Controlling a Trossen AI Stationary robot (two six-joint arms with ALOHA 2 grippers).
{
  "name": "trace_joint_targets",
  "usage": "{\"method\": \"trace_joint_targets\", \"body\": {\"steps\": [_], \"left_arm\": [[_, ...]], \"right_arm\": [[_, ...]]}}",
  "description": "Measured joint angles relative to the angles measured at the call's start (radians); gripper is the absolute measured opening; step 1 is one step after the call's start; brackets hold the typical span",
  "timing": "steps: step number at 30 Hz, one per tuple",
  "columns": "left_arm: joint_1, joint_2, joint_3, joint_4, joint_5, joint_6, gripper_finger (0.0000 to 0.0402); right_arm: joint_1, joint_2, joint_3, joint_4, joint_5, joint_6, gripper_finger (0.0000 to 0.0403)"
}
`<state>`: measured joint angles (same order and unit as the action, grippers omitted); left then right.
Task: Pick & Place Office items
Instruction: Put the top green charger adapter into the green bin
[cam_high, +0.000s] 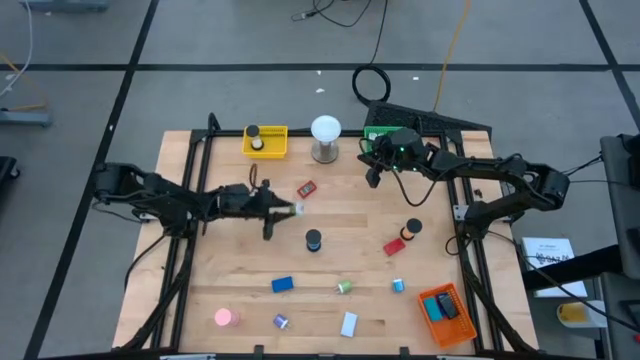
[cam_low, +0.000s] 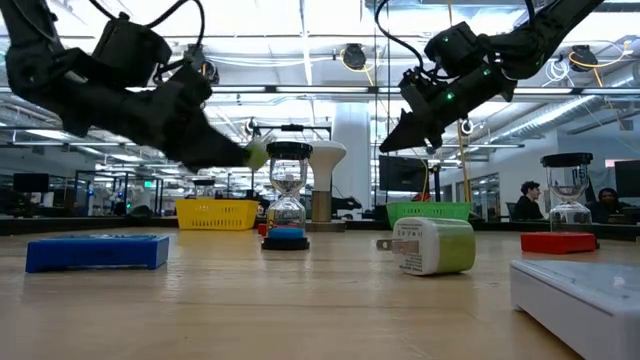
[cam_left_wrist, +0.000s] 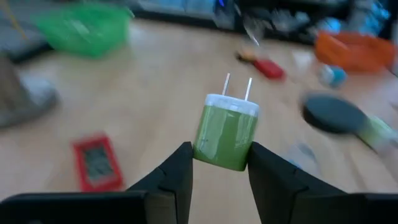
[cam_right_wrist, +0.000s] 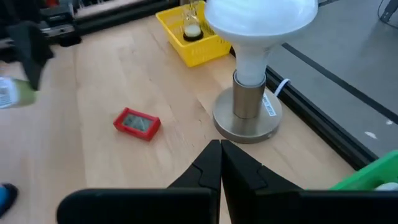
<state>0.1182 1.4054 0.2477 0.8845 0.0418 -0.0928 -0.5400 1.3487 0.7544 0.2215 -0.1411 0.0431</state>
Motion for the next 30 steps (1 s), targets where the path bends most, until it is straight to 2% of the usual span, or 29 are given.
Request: {"method": "trace_joint_targets", "body": {"steps": [3,8,12,20,24,30], "left_arm": [[0.027,0.063,0.011,0.147,-0.024,0.035,0.0128],[0.074,0.234,0.048,0.413,0.043,0.029,0.0128],[0.094,0.373,0.114,0.522,0.076,0.007,0.0128],[0.1,0.516,0.263,0.524,0.099,0.0,0.0131],[0.107,0.533,0.287,0.518,0.099,-0.003,0.0132],[0.109,0.533,0.295,0.503,0.098,0.001,0.0132]], "right_arm": [[0.01,0.009,0.0,0.04,-0.026,0.037,0.0002],[0.05,0.051,0.0,0.133,-0.172,0.053,0.0025],[0.1,0.087,0.0,0.186,-0.187,0.05,0.006],[0.215,0.111,0.048,0.155,-0.17,-0.024,0.0165],[0.254,0.112,0.071,0.099,-0.065,-0.035,0.0211],[0.28,0.136,0.114,0.049,-0.016,-0.059,0.0238]]}}
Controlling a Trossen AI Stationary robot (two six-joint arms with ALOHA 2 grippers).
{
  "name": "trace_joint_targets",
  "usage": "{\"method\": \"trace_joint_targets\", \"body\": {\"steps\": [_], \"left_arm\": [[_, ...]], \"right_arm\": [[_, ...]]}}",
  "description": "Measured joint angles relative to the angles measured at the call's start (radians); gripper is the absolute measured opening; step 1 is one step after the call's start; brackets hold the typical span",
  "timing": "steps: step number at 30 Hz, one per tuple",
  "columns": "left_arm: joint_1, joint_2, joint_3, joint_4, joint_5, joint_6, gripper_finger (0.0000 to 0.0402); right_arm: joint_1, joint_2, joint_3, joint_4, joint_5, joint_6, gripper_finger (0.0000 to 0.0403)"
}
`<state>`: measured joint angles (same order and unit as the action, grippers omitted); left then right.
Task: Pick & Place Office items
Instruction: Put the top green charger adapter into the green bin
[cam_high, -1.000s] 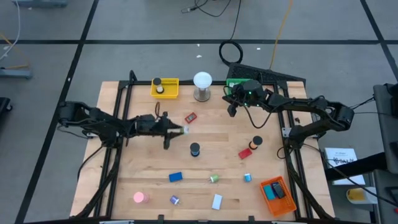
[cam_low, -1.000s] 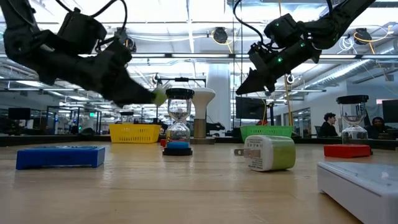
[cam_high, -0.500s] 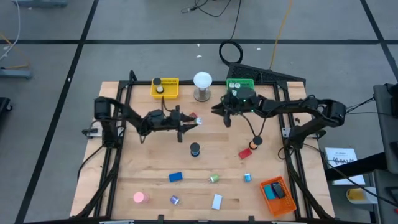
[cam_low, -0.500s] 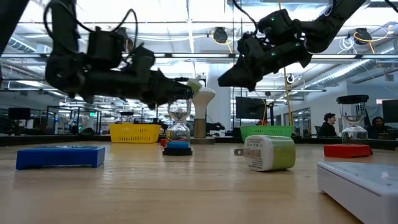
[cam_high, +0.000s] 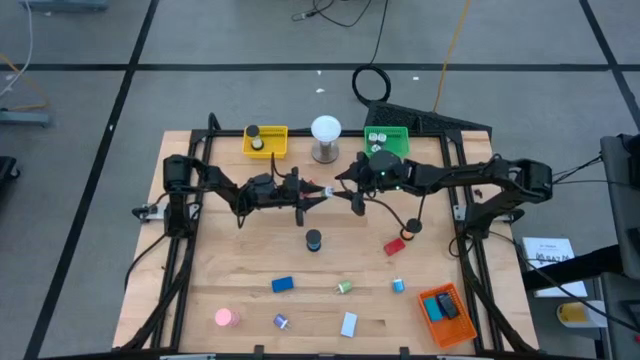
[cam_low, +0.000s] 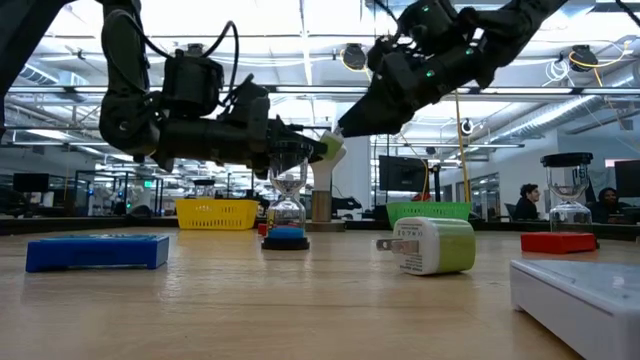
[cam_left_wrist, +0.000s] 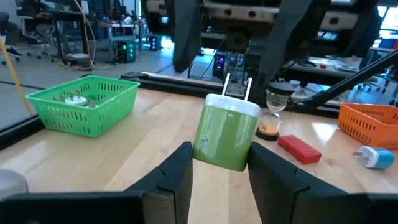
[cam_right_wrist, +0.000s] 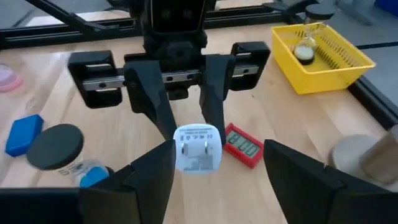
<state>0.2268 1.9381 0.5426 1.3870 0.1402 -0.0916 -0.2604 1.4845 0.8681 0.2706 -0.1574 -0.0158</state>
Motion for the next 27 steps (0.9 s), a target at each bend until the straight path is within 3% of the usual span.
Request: {"method": "trace_joint_targets", "body": {"steps": [8,12,18,27], "left_arm": [[0.0,0.002,-0.002,-0.027,-0.009,0.008,0.0133],[0.0,-0.002,0.003,-0.004,-0.01,0.011,0.0133],[0.002,0.0,0.001,-0.006,-0.011,0.01,0.0133],[0.0,0.0,0.0,0.004,-0.011,-0.001,0.0134]], "right_arm": [[0.001,0.106,0.079,-0.031,-0.015,-0.025,0.0218],[0.001,0.126,0.116,-0.065,-0.074,-0.028,0.0189],[0.001,0.124,0.124,-0.079,-0.038,-0.027,0.0145],[0.001,0.124,0.125,-0.094,-0.055,-0.038,0.0141]]}}
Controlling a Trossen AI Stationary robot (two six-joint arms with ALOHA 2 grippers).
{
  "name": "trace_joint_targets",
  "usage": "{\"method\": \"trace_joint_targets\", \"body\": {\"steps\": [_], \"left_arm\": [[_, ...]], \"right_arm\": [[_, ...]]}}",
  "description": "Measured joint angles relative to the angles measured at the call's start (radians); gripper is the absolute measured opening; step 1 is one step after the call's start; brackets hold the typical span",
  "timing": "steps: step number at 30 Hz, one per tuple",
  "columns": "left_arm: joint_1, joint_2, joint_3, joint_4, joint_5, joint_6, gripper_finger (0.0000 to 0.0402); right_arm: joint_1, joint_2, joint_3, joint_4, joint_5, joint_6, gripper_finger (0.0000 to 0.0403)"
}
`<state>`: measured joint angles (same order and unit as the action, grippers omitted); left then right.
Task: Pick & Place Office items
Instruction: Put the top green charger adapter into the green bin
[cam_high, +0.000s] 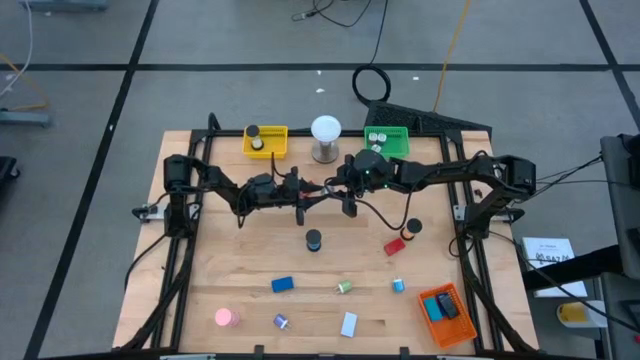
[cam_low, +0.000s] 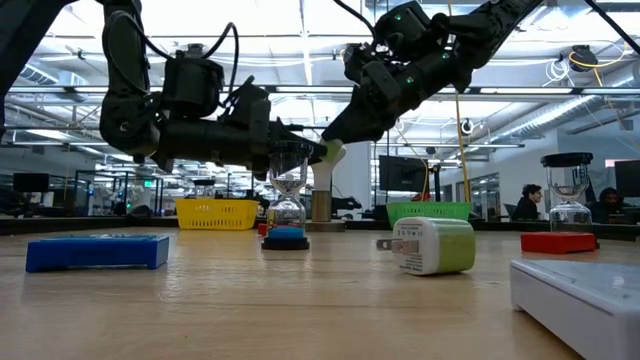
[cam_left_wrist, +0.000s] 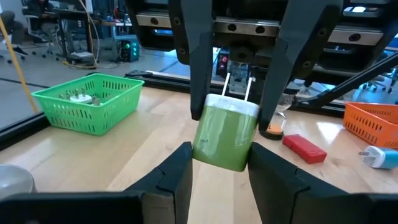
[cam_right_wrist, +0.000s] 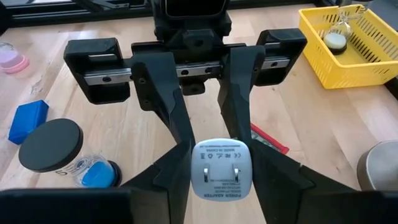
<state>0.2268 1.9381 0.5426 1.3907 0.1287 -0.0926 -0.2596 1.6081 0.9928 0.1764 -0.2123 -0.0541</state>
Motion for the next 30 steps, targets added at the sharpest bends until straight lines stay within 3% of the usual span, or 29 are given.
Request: {"method": "trace_joint_targets", "body": {"steps": [13,24,30], "left_arm": [[0.0,0.0,0.001,-0.02,0.0,0.004,0.0137],[0.02,-0.074,-0.037,-0.124,0.022,-0.022,0.0245],[0.03,-0.171,-0.107,-0.208,0.002,-0.018,0.0256]], "right_arm": [[-0.002,0.001,0.0,-0.011,-0.001,-0.013,0.013],[-0.051,0.001,-0.002,-0.12,0.002,0.022,0.0129],[-0.133,-0.013,-0.001,-0.312,0.079,0.065,0.0128]]}}
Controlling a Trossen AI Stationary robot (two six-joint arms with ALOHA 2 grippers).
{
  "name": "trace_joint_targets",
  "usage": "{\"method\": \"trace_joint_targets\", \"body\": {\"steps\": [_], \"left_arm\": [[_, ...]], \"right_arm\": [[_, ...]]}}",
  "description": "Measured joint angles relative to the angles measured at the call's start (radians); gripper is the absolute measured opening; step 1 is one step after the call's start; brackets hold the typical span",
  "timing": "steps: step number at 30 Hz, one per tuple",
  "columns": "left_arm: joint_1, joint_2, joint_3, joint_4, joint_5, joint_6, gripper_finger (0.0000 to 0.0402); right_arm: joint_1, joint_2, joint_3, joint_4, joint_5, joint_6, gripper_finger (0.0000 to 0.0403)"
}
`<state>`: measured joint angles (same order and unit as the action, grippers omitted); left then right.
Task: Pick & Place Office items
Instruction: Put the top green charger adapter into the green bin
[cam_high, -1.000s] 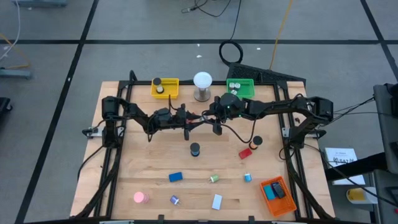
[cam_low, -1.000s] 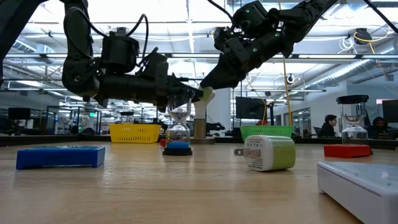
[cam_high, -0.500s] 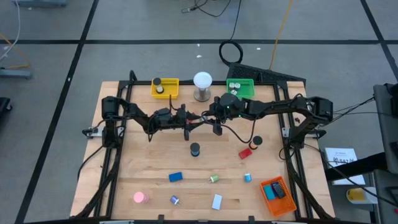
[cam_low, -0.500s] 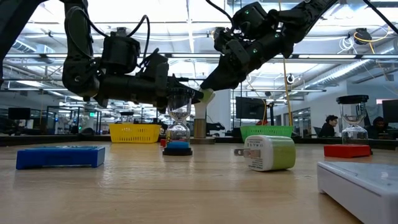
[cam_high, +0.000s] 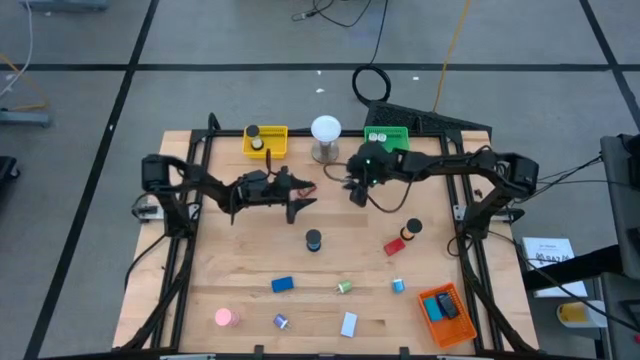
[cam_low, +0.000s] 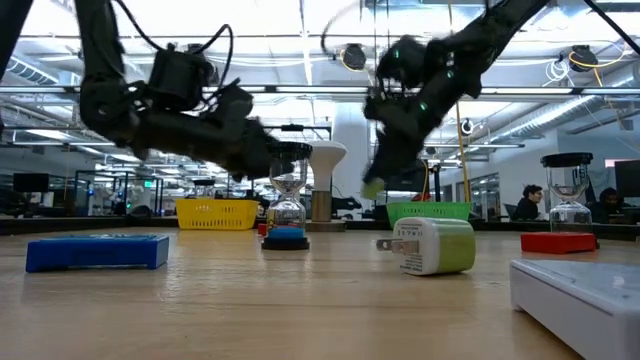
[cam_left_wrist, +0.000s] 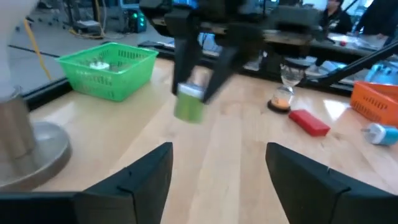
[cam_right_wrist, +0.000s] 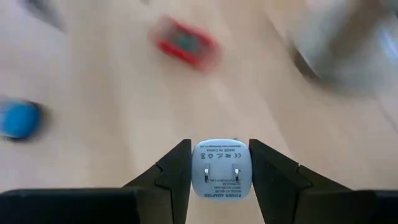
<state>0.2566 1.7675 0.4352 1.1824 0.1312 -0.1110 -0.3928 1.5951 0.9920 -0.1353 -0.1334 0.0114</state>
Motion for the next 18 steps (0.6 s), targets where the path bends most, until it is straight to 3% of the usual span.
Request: {"method": "trace_joint_targets", "body": {"steps": [8,18], "left_arm": [[-0.052,-0.035,-0.095,-0.002,-0.085,-0.001,0.0183],[-0.111,-0.035,-0.099,-0.003,-0.133,0.02,0.0118]], "right_arm": [[-0.142,0.011,-0.002,-0.239,0.117,0.109,0.0128],[-0.22,0.01,-0.029,-0.277,0.107,0.164,0.015]]}}
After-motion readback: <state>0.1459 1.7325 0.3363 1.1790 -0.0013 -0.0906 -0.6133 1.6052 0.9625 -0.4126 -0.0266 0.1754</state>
